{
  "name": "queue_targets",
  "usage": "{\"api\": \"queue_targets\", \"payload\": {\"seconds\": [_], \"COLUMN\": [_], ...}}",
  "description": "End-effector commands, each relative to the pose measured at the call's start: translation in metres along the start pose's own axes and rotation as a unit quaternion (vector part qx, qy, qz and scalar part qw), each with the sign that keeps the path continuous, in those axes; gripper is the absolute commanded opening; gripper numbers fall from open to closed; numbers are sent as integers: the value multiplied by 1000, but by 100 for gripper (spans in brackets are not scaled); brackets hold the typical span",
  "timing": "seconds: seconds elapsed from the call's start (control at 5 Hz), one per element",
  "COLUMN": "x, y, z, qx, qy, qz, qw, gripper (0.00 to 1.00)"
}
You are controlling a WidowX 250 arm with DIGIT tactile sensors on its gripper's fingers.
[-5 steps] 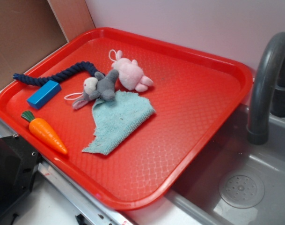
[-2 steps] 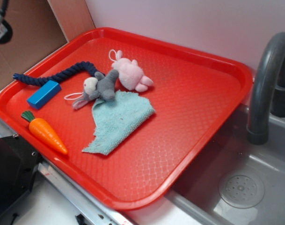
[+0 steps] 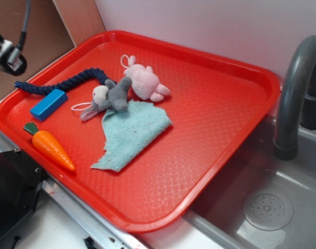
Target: Grab the blue block.
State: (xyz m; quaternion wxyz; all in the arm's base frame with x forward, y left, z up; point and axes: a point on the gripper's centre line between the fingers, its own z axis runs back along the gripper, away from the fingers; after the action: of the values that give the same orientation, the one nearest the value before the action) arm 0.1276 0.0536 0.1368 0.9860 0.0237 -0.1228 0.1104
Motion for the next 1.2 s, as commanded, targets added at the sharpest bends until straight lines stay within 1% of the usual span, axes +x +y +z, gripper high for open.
{"api": "queue_targets", "payload": {"seconds": [0.0,0.2,0.4,0.6,0.8,1.0], "x": [13,18,23,25,28,29], "y": [26,35,44,44,49,49], "z": [-70,-95,-115,-121,-124,-125], "qx": [38,43,35,44,52,41], "qy": [40,60,86,97,103,102], "qz": [12,17,16,15,9,33], "qw": [998,997,996,994,993,993], "gripper": [100,100,100,100,100,0]}}
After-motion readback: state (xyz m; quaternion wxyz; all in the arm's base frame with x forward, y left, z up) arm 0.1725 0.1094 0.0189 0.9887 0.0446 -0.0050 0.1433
